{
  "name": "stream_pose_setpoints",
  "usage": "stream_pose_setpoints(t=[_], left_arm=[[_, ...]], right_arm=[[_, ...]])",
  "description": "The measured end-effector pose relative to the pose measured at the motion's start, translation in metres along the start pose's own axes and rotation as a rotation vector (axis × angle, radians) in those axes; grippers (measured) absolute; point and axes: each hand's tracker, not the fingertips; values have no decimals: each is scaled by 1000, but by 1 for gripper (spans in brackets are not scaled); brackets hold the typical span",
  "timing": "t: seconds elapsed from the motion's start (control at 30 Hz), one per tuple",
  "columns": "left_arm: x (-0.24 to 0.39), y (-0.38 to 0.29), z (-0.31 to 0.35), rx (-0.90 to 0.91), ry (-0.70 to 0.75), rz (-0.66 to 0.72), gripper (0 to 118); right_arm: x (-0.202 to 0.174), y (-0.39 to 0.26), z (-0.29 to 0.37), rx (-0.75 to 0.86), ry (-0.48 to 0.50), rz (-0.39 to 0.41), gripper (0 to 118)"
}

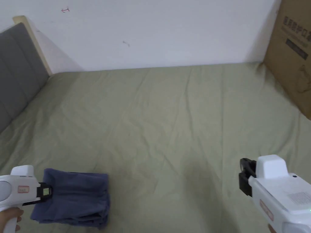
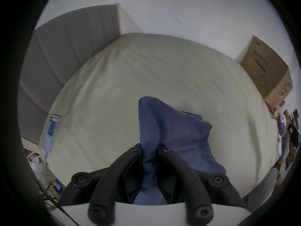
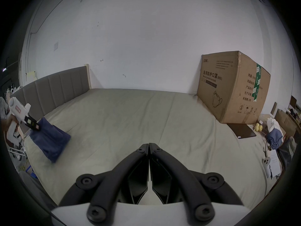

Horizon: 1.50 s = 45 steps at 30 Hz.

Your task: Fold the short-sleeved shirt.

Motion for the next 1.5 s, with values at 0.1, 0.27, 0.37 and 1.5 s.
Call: stream_pose_setpoints(t=[0.1, 0.27, 0.37, 1.5], left_arm=[[-35, 6, 0, -18, 72, 13, 15], [-79, 12, -14, -51, 152, 27, 15], [-90, 13, -29, -73, 161, 45, 15], [163, -17, 250, 988, -10, 13, 95]], right_arm=[[-5, 1, -12, -4, -8, 9, 0], [-10, 1, -31, -28, -22, -31, 0], [-13, 0, -36, -46, 16, -69, 0], [16, 123, 130, 450, -32, 65, 0]])
